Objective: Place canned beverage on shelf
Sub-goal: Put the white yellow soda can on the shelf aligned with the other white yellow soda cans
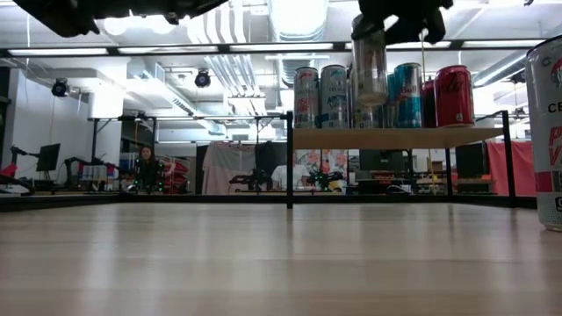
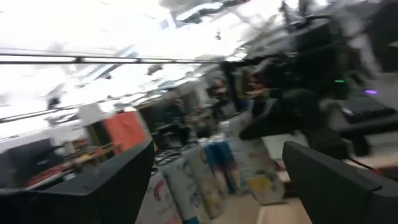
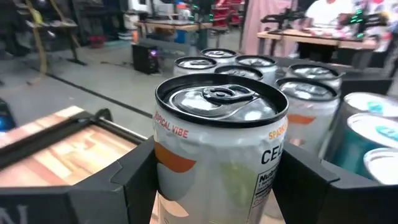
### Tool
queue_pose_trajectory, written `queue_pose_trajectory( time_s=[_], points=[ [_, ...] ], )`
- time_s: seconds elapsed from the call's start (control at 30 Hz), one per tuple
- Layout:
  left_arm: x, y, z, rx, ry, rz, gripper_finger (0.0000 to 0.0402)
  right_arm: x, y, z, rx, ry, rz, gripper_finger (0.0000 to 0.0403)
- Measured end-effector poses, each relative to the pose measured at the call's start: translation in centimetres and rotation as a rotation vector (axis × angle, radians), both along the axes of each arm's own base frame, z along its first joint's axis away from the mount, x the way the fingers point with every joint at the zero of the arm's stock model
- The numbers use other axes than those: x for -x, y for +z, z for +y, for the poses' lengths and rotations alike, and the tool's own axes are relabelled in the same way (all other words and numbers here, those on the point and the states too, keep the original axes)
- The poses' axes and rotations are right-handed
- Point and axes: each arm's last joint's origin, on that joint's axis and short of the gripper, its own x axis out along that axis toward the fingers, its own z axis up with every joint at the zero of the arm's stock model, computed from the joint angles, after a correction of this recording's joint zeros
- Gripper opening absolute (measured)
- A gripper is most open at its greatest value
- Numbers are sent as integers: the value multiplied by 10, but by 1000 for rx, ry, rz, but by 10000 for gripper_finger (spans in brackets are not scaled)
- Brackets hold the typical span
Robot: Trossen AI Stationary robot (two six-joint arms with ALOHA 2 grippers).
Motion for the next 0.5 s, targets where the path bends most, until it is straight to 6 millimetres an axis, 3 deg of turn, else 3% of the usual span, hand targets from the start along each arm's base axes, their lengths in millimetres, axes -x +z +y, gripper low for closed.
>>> queue_pose_trajectory(
  time_s=[0.27, 0.5],
  points=[
    [25, 0, 10, -37, -207, 189, 338, 3, -25, -4, 6, 56, -6, 238],
    [34, 4, 9, -47, -227, 183, 338, -2, -28, -8, 23, 29, 1, 238]
  ],
)
